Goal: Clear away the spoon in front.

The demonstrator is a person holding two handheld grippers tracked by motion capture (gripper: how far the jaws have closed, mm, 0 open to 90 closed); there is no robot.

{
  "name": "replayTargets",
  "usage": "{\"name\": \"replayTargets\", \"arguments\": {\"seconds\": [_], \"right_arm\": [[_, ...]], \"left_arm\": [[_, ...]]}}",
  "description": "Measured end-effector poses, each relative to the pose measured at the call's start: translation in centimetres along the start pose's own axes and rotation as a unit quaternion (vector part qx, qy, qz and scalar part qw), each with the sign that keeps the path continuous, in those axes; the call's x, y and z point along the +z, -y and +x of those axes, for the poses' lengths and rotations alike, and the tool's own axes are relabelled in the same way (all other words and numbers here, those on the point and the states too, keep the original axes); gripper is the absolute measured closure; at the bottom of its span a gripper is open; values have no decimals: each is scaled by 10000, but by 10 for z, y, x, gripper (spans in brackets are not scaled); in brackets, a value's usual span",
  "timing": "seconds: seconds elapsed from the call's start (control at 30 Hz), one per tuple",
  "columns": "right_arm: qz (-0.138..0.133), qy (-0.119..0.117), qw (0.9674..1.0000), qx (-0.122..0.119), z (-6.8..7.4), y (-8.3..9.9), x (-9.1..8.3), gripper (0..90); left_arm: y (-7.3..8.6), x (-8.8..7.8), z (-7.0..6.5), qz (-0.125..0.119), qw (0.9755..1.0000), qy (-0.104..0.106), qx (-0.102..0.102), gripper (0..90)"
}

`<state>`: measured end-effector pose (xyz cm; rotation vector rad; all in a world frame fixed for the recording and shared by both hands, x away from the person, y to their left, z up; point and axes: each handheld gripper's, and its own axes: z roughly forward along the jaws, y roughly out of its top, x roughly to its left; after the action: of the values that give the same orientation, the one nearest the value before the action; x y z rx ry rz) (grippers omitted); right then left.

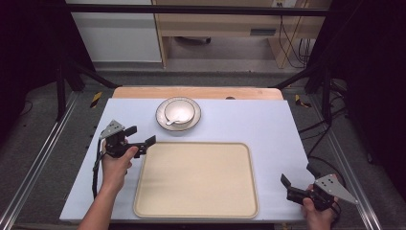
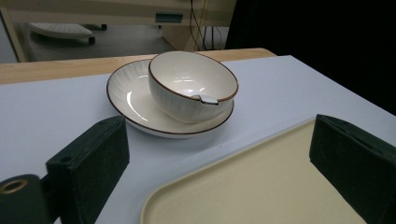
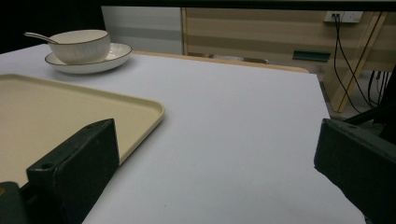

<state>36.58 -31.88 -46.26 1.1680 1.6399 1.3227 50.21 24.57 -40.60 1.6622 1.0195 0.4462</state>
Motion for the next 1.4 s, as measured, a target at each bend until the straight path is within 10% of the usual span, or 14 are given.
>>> {"name": "replayTargets", "arguments": {"seconds": [0.13,0.5,0.77,1.4], "right_arm": [[-27,1,10000,12,-1,-1,0,3],[-41,-21,9999,94,-3,0,1,3],[-15,-46,10000,58,-2,0,1,3],[23,-77,9999,90,-1,0,3,3]], "left_arm": [[-10,15,-4,186,9990,-392,-110,150],[-22,52,-8,409,9977,-477,-248,431],[-22,72,1,647,9939,-507,-738,592],[-20,92,9,955,9862,-165,-1342,642]]}}
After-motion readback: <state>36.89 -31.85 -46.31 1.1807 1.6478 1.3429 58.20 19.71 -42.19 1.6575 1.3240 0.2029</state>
